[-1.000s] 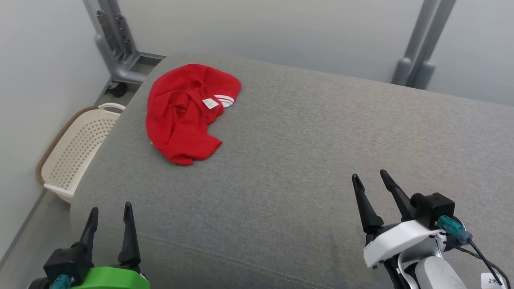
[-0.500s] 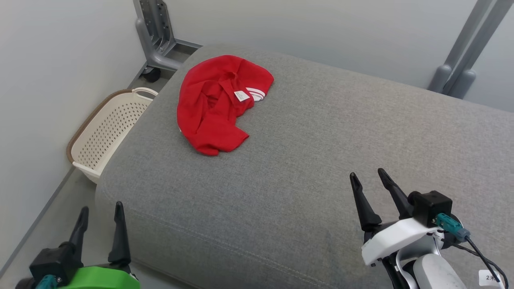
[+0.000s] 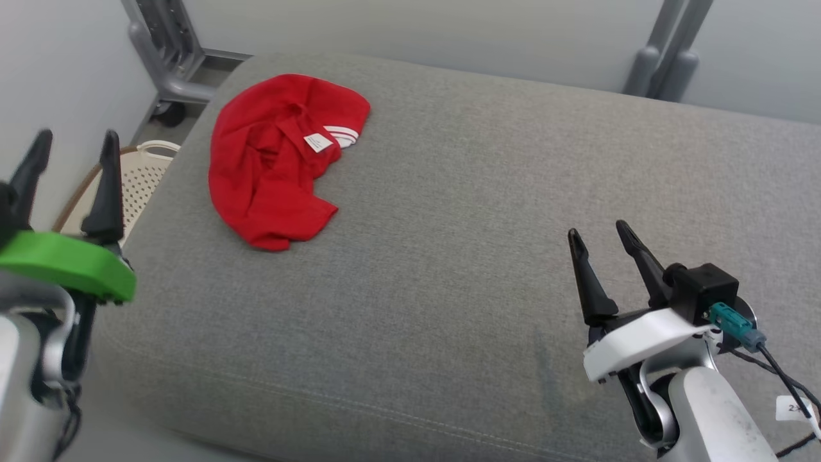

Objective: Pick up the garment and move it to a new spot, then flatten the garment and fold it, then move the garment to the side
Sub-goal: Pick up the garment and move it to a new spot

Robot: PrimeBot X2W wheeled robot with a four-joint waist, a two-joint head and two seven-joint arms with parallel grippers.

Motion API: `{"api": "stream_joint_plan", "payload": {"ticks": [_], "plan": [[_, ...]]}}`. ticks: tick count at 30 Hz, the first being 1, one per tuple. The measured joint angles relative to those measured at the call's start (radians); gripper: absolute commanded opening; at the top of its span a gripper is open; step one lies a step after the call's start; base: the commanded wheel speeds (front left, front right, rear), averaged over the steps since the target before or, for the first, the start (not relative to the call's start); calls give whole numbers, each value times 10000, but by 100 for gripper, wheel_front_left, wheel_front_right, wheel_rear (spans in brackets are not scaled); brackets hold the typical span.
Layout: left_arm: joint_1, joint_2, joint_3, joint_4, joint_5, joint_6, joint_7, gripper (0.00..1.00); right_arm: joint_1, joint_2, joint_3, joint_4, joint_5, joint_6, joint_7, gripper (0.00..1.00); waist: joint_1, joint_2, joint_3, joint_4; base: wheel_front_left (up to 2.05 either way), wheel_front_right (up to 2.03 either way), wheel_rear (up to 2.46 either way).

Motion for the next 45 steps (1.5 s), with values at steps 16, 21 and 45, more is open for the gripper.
{"api": "stream_joint_plan", "payload": {"ticks": [16,21,45], "plan": [[-4501,1166,336,4282,-1559,-1313,3818,100,-1501,-10,102,-1104,-556,0,351,100,1,0,2325,-2051,0,0,0],[-4891,1446,362,4913,-1722,-1360,4364,100,-1667,-17,-92,-1386,-713,-2,395,100,1,0,3259,-2551,0,0,0],[-4877,1764,382,6934,-1770,-1346,3854,16,-2079,-12,8,-1756,-922,0,343,100,1,0,5406,-3581,0,0,0]]}}
